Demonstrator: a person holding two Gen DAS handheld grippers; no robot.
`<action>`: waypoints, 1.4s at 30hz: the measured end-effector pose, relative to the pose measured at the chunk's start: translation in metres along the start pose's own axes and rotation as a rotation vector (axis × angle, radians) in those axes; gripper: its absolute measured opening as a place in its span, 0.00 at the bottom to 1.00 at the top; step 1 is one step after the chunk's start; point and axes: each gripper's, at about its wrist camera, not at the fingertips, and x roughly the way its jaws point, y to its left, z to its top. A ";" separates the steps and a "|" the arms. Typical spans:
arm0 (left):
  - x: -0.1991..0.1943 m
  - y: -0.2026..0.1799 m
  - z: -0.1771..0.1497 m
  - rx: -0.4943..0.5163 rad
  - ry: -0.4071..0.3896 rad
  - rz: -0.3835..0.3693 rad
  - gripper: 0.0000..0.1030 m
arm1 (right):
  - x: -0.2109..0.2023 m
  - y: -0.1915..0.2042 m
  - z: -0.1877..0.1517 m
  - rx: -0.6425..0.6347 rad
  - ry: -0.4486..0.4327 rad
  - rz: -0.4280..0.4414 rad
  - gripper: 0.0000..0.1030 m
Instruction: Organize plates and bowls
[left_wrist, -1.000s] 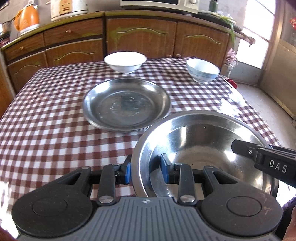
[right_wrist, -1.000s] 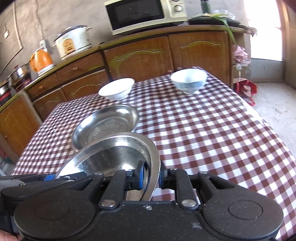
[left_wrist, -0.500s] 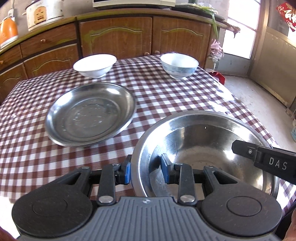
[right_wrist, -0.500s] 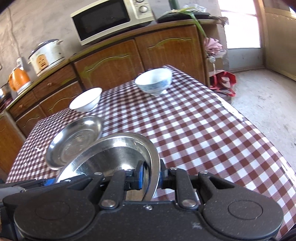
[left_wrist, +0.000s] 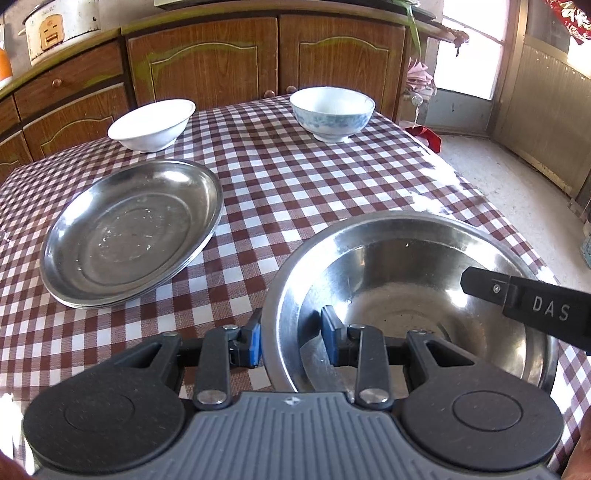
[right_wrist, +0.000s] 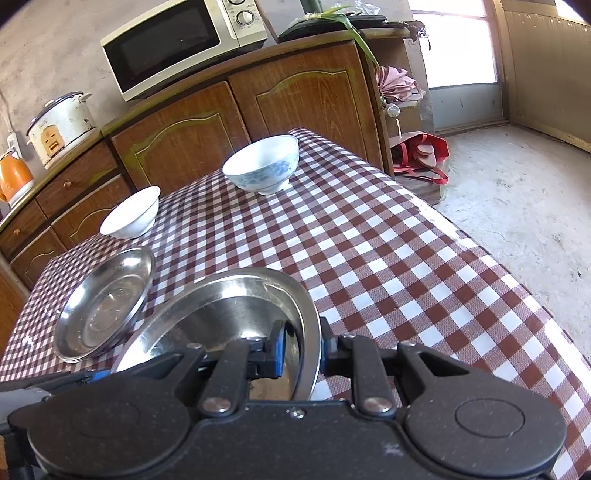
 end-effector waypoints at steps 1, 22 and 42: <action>0.002 0.000 0.000 -0.001 0.003 0.003 0.32 | 0.003 -0.001 0.000 0.002 0.003 0.001 0.23; 0.012 -0.002 0.003 0.003 -0.004 0.013 0.43 | 0.021 -0.008 -0.001 0.019 0.007 -0.056 0.35; -0.055 0.039 0.027 -0.099 -0.074 0.097 0.82 | -0.039 0.040 0.022 -0.127 -0.118 0.034 0.77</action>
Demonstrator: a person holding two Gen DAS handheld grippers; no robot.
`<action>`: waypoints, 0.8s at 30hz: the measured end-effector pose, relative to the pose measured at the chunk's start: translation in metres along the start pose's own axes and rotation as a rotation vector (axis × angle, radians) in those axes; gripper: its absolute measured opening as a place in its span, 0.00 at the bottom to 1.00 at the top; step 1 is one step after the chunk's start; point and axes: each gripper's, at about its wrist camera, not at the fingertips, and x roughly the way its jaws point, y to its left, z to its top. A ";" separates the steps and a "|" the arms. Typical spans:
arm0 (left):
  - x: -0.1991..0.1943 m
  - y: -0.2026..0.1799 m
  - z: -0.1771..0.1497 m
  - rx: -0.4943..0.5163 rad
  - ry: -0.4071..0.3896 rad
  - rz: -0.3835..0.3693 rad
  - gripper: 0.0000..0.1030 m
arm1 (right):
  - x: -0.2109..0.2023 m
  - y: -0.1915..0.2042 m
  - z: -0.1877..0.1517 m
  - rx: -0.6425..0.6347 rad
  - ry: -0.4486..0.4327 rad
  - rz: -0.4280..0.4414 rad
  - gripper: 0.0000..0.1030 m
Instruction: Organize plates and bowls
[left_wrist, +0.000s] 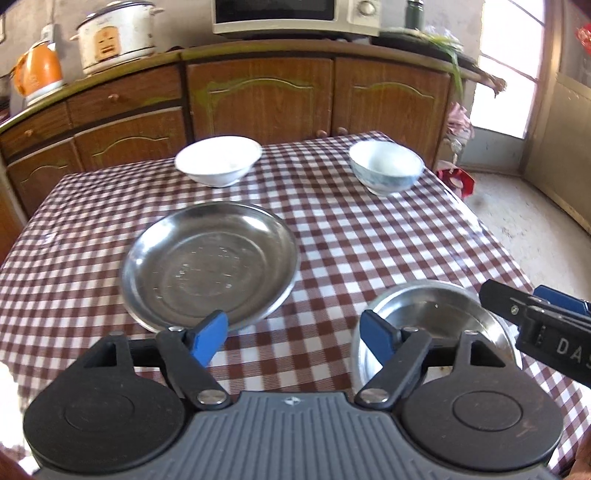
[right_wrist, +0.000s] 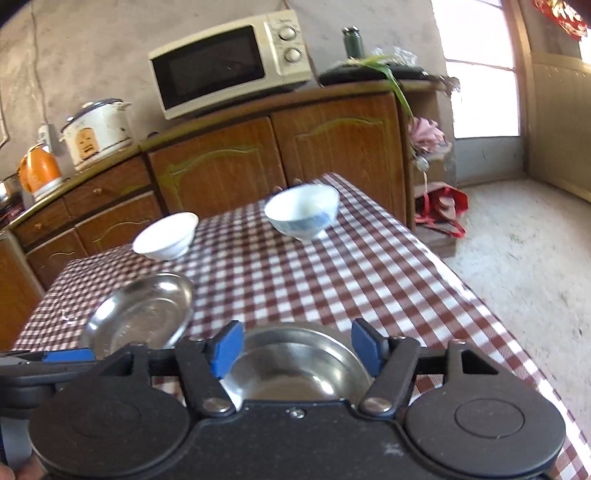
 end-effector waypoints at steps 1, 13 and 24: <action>-0.003 0.003 0.002 -0.008 -0.001 0.005 0.85 | -0.002 0.003 0.001 -0.007 -0.005 0.003 0.77; -0.028 0.035 0.014 -0.077 -0.019 0.064 0.92 | -0.014 0.037 0.013 -0.066 -0.010 0.080 0.78; -0.043 0.051 0.021 -0.102 -0.049 0.096 0.92 | -0.017 0.063 0.021 -0.115 -0.015 0.132 0.78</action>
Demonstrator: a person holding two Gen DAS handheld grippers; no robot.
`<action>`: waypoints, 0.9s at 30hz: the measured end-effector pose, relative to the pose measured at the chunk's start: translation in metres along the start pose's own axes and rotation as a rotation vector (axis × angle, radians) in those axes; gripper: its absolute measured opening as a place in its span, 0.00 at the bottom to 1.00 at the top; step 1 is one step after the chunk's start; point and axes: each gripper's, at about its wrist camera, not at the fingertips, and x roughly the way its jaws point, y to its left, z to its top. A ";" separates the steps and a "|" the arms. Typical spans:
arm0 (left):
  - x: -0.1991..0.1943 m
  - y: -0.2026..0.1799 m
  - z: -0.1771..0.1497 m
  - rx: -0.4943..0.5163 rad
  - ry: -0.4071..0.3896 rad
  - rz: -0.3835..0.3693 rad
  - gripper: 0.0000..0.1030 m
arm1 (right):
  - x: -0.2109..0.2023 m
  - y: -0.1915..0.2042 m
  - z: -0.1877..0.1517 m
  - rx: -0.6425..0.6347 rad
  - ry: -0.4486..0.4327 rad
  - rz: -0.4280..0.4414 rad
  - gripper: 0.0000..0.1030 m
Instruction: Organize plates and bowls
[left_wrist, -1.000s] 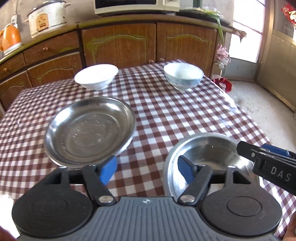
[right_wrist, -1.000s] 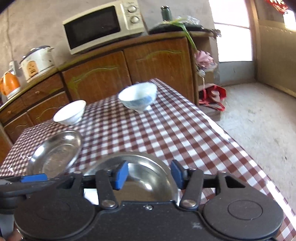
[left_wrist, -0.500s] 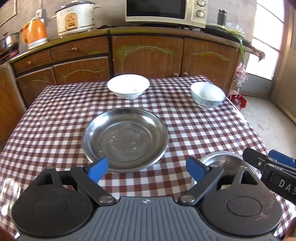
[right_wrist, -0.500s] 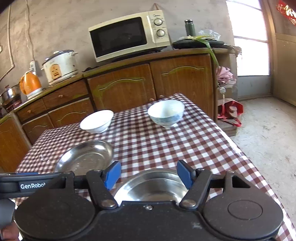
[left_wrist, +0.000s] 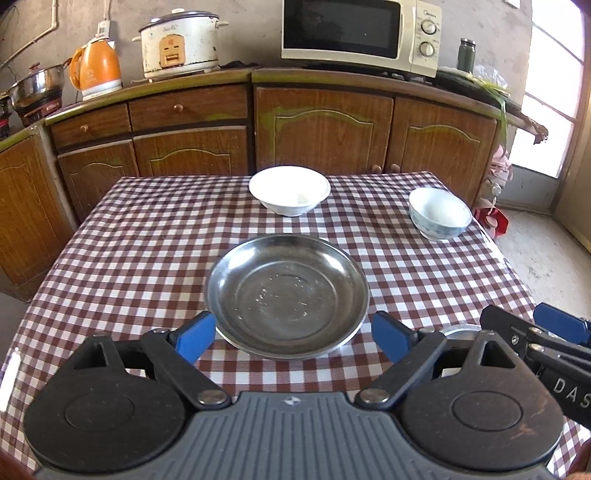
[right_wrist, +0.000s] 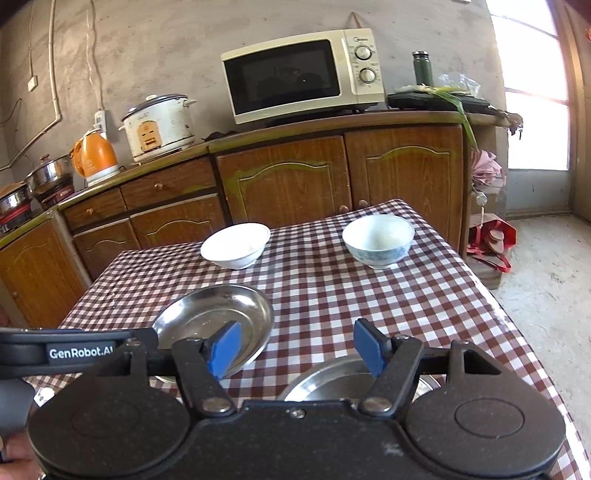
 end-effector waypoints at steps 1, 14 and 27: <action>0.000 0.001 0.001 -0.002 0.000 0.002 0.92 | 0.000 0.001 0.001 -0.002 -0.001 0.002 0.78; -0.006 0.009 0.009 -0.010 -0.014 0.013 0.92 | 0.002 0.014 0.011 -0.024 -0.013 0.020 0.78; 0.000 0.018 0.016 -0.024 -0.005 0.031 0.92 | 0.010 0.020 0.019 -0.038 -0.015 0.022 0.79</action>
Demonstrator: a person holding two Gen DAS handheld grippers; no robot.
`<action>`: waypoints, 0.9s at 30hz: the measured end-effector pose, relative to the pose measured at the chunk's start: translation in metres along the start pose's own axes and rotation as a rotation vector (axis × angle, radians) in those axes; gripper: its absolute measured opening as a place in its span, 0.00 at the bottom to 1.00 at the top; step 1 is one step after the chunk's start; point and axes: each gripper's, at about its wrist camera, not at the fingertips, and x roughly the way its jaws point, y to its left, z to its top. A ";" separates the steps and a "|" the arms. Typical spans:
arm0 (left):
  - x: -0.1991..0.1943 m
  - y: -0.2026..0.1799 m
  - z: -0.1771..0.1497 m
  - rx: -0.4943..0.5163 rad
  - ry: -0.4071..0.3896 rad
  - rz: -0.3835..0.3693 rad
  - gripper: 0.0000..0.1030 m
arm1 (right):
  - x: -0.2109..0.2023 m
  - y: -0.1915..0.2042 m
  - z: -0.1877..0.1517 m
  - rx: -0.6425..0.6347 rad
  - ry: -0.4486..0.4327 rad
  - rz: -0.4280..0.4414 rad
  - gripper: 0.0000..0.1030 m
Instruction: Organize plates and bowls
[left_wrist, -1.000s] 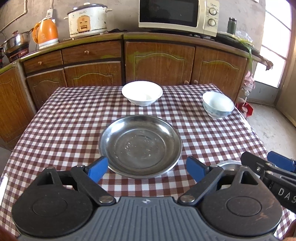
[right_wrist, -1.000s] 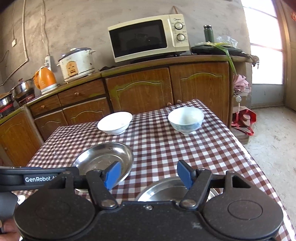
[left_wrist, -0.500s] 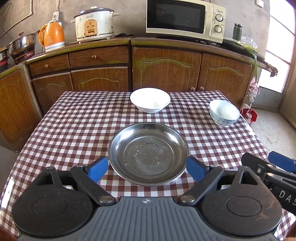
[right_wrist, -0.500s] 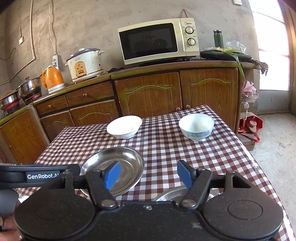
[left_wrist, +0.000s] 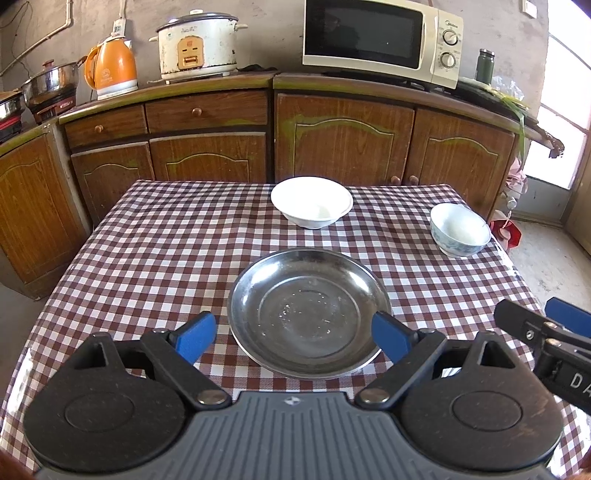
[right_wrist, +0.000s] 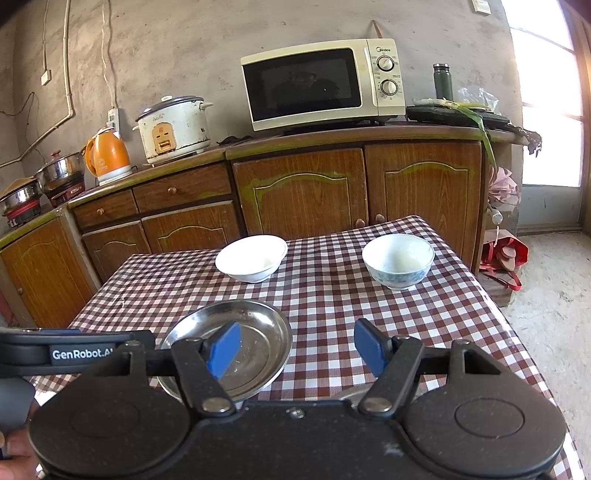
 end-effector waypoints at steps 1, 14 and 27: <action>0.001 0.001 0.001 -0.001 0.002 0.001 0.92 | 0.001 0.001 0.001 -0.002 0.000 0.000 0.79; 0.003 0.006 0.009 0.004 -0.004 0.009 0.92 | 0.011 0.009 0.009 -0.016 0.003 0.016 0.79; 0.012 0.014 0.020 0.006 -0.005 0.022 0.92 | 0.025 0.017 0.021 -0.030 0.005 0.030 0.79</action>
